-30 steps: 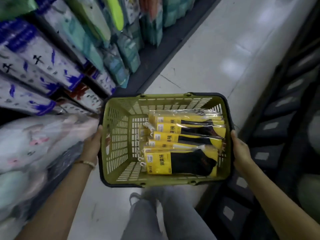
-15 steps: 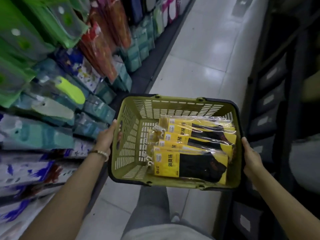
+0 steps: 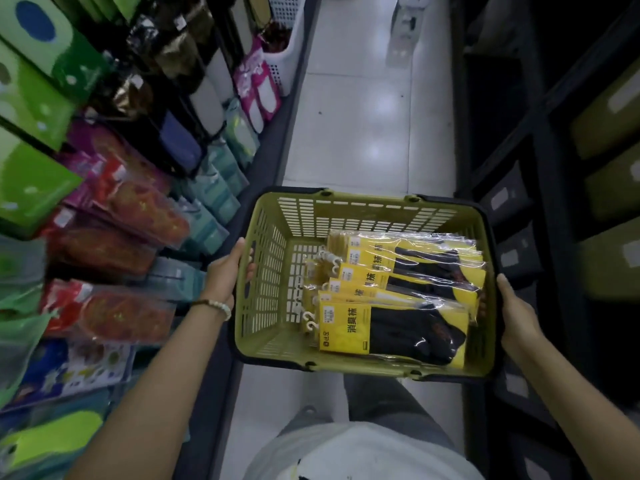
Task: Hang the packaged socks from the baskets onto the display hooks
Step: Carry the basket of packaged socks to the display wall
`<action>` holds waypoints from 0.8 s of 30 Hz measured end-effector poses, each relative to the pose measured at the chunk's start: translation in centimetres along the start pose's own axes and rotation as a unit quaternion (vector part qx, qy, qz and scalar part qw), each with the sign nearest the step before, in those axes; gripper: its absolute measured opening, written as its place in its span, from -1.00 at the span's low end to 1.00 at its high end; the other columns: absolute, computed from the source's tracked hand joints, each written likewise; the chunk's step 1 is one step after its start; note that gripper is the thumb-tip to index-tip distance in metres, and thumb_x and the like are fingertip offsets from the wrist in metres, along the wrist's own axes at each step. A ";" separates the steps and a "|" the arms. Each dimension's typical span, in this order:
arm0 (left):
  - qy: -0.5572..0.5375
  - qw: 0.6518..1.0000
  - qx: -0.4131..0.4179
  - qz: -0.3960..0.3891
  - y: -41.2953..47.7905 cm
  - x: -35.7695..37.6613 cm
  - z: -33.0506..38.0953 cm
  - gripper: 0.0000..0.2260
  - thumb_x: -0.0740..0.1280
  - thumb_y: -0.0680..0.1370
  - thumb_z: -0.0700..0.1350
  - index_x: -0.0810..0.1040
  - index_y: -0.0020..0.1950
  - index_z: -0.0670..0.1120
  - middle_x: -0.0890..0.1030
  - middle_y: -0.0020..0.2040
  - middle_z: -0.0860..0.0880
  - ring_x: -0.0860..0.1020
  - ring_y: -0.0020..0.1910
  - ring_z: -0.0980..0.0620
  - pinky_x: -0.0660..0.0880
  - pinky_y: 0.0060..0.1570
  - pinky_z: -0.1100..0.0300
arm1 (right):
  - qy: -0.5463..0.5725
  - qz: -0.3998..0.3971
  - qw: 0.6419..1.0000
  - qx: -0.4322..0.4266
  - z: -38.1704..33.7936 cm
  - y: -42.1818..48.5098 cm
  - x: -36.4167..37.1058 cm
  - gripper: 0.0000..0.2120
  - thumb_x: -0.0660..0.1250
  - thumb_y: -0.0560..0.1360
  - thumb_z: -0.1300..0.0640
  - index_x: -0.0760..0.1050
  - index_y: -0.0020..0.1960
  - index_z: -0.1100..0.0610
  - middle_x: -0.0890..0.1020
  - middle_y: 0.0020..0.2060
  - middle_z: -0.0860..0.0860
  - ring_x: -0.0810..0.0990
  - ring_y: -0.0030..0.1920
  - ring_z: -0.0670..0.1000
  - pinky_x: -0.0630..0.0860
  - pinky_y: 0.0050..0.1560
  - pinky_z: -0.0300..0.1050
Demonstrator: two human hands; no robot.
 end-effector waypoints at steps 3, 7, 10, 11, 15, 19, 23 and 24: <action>-0.007 1.000 -0.003 0.009 4.8 4.6 5.0 -0.71 0.31 0.55 0.08 0.59 -0.18 -0.13 0.57 -0.53 0.08 0.50 -0.40 0.10 0.50 -0.29 0.26 | 0.007 -0.009 1.000 -0.010 -7.4 4.8 3.1 -0.61 0.20 0.57 -0.13 0.50 -0.22 0.15 0.52 -0.32 0.09 0.48 -0.34 0.03 0.45 -0.28 -0.13; -0.021 1.000 -0.004 0.018 10.8 9.9 12.2 -0.70 0.30 0.55 0.09 0.59 -0.19 -0.12 0.57 -0.53 0.07 0.51 -0.46 0.13 0.51 -0.31 0.25 | 0.001 -0.010 1.000 -0.025 -17.3 11.2 6.6 -0.61 0.21 0.56 -0.15 0.50 -0.24 0.13 0.54 -0.35 0.05 0.51 -0.35 0.01 0.46 -0.29 -0.13; -0.030 0.999 0.007 0.016 15.9 13.9 18.1 -0.70 0.29 0.56 0.09 0.57 -0.18 -0.13 0.56 -0.54 0.07 0.51 -0.54 0.17 0.52 -0.41 0.30 | 0.001 -0.015 0.999 -0.033 -24.4 16.2 10.0 -0.63 0.23 0.54 -0.17 0.53 -0.22 0.10 0.58 -0.33 0.02 0.54 -0.32 -0.01 0.47 -0.24 -0.14; -0.028 0.999 0.011 0.015 17.7 15.3 20.0 -0.70 0.29 0.56 0.09 0.57 -0.18 -0.13 0.56 -0.54 0.08 0.51 -0.52 0.17 0.51 -0.42 0.31 | -0.001 -0.013 0.999 -0.035 -26.6 17.9 11.3 -0.63 0.23 0.54 -0.17 0.54 -0.21 0.10 0.58 -0.33 0.02 0.55 -0.32 -0.02 0.47 -0.26 -0.15; -0.018 1.000 0.017 0.011 25.8 21.4 28.0 -0.71 0.31 0.55 0.07 0.57 -0.21 -0.12 0.59 -0.46 0.02 0.51 -0.41 0.12 0.51 -0.41 0.30 | 0.002 0.004 1.000 -0.031 -34.2 25.0 16.4 -0.63 0.25 0.52 -0.20 0.58 -0.17 0.10 0.62 -0.26 0.04 0.59 -0.24 0.00 0.50 -0.20 -0.12; 0.002 1.000 0.019 -0.015 33.4 27.7 36.1 -0.72 0.30 0.55 0.09 0.57 -0.20 -0.10 0.58 -0.46 0.02 0.51 -0.44 0.13 0.51 -0.41 0.30 | 0.021 0.029 0.999 -0.019 -41.6 30.3 20.6 -0.63 0.26 0.52 -0.21 0.57 -0.20 0.08 0.63 -0.30 0.01 0.60 -0.28 -0.03 0.46 -0.27 -0.14; 0.012 0.999 0.023 -0.036 40.0 34.3 44.4 -0.71 0.30 0.55 0.07 0.56 -0.22 -0.12 0.56 -0.52 0.04 0.50 -0.48 0.12 0.50 -0.39 0.28 | 0.039 0.043 0.998 -0.014 -49.2 35.2 23.7 -0.65 0.25 0.52 -0.19 0.56 -0.18 0.07 0.63 -0.31 0.01 0.60 -0.28 -0.03 0.45 -0.28 -0.14; 0.016 0.999 0.026 -0.044 41.7 36.1 46.3 -0.71 0.29 0.56 0.06 0.56 -0.22 -0.13 0.55 -0.51 0.03 0.49 -0.46 0.09 0.48 -0.36 0.25 | 0.044 0.043 0.998 -0.014 -51.0 36.7 24.3 -0.65 0.25 0.53 -0.19 0.56 -0.17 0.08 0.62 -0.31 0.01 0.60 -0.29 -0.03 0.46 -0.27 -0.13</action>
Point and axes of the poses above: each hand's wrist, its own y-axis towards the middle knuckle, its own x-axis out of the palm, z = x × y, the point moved 9 cm from there along y, towards the middle knuckle
